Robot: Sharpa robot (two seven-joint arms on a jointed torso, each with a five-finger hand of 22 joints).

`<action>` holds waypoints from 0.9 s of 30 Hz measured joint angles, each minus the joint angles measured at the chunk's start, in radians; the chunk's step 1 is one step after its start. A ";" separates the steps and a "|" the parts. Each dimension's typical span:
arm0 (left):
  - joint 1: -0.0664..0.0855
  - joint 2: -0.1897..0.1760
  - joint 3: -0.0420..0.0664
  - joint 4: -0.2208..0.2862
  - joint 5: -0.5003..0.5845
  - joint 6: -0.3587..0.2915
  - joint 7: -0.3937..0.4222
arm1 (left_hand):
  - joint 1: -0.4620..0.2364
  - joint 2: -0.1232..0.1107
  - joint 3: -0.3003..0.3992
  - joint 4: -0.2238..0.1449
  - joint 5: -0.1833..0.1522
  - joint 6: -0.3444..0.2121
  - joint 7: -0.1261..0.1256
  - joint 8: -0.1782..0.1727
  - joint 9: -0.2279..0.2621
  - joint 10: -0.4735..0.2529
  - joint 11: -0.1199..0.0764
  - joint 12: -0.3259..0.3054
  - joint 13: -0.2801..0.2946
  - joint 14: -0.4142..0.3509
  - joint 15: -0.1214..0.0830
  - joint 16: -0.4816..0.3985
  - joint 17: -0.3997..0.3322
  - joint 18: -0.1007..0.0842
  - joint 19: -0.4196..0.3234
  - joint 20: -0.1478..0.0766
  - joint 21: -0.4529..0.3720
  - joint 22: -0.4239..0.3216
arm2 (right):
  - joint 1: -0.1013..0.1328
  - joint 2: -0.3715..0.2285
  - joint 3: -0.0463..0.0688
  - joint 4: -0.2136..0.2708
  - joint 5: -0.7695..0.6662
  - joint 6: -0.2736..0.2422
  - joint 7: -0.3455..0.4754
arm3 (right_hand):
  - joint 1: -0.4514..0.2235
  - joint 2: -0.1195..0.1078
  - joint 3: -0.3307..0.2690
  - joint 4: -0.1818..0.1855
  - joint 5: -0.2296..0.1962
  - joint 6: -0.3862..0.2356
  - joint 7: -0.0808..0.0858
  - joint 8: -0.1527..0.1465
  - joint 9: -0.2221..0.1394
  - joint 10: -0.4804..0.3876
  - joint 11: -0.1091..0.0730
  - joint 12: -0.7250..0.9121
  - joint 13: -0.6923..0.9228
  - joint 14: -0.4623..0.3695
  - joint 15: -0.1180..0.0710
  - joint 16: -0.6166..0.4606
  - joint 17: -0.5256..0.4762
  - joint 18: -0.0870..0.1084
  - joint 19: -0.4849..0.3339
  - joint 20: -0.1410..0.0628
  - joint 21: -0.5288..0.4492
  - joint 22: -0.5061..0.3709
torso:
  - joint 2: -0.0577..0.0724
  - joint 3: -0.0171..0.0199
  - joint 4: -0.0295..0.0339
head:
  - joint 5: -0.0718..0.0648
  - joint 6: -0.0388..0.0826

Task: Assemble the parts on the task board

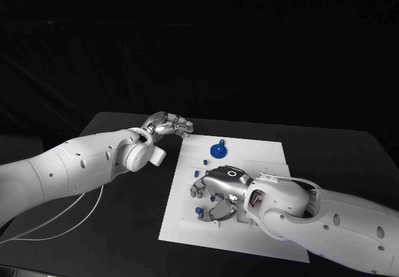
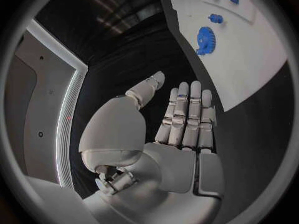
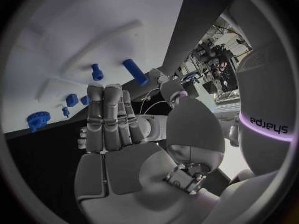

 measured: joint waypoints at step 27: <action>-0.007 0.002 0.000 -0.018 0.011 0.000 0.006 | -0.004 0.004 0.000 0.000 0.000 -0.004 0.004 0.004 -0.001 0.000 0.000 0.000 0.000 0.000 0.000 -0.004 0.004 0.000 0.000 0.000 0.000 0.001 | 0.106 -0.297 0.046 -0.057 0.606 0.038 0.011 | 0.027 0.119 0.010 0.005 -0.112 0.086 -0.063 0.084 0.071 -0.033 -0.084 0.655 0.360 -0.031 -0.080 0.091 -0.026 0.033 -0.002 0.000 0.003 0.036 | -0.008 -0.0039 -0.0054 | -0.077 0.036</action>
